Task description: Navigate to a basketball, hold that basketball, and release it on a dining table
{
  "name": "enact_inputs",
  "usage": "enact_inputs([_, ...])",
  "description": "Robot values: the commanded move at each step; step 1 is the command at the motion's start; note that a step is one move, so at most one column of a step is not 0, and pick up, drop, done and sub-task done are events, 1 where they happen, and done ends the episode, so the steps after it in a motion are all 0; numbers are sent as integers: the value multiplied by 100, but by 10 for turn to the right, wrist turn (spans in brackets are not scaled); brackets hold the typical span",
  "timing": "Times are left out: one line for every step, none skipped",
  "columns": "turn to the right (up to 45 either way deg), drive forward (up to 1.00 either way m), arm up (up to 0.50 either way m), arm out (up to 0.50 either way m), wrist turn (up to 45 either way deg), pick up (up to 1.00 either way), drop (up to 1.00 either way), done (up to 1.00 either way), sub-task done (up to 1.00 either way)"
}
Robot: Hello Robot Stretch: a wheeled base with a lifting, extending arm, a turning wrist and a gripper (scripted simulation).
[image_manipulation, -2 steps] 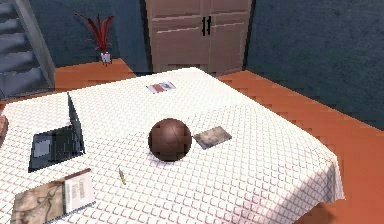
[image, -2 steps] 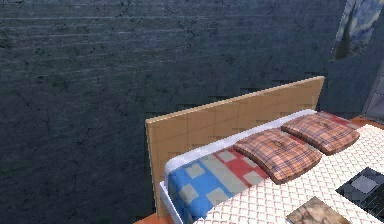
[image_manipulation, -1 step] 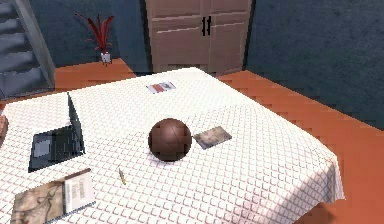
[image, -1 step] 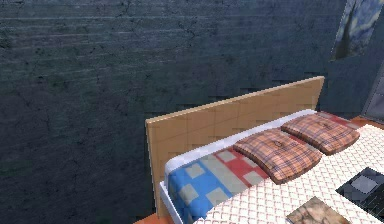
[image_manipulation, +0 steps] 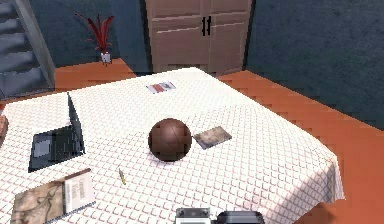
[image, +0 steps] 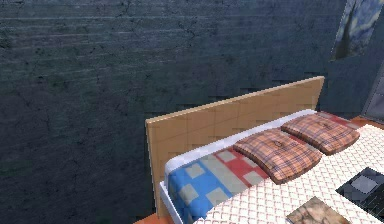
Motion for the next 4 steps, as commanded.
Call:
enact_inputs([0,0,0,44,0,0,0,0,0])
enact_inputs([0,0,0,0,450,0,0,0,0])
enact_inputs([0,0,0,0,450,0,0,0,0])
enact_inputs([0,0,0,0,450,0,0,0,0])
